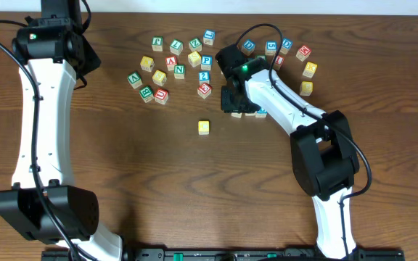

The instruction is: Spell out CORL

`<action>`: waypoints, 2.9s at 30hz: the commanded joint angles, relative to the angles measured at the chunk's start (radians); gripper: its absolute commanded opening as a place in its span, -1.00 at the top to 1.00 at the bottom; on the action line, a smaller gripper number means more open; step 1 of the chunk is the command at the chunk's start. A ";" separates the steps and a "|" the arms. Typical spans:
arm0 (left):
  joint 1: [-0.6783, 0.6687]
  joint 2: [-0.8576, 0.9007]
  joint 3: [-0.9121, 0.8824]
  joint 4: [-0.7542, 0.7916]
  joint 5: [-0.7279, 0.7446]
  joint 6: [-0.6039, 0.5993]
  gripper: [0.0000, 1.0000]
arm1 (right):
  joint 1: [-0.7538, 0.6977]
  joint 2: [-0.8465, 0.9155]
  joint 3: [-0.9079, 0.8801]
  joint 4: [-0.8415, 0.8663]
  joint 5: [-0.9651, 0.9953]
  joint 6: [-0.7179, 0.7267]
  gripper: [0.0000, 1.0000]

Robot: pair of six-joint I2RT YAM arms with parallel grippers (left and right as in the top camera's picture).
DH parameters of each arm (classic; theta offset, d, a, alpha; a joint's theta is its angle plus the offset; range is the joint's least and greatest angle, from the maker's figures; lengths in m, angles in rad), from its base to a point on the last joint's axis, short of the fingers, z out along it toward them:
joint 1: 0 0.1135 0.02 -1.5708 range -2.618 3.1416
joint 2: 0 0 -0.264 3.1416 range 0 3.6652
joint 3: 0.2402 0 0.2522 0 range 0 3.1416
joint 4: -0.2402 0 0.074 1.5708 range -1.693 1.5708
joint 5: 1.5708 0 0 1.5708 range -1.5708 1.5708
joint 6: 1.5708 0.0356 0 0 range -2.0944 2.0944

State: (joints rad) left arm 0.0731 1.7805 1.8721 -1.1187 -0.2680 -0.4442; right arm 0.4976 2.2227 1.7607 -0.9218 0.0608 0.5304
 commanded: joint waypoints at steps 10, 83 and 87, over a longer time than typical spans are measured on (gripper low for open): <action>0.000 0.013 -0.012 -0.002 -0.014 0.006 -0.05 | 0.010 -0.052 0.185 -0.110 0.014 -0.068 0.14; 0.056 0.013 -0.012 -0.025 -0.014 0.006 -0.06 | 0.185 0.119 0.156 -0.092 -0.040 -0.030 0.58; 0.056 0.013 -0.012 -0.025 -0.014 0.006 -0.06 | 0.149 0.115 0.158 -0.066 -0.041 -0.030 0.54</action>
State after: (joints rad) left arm 0.1272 1.7805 1.8721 -1.1412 -0.2680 -0.4442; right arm 0.6834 2.3291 1.9228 -0.9985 -0.0002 0.4934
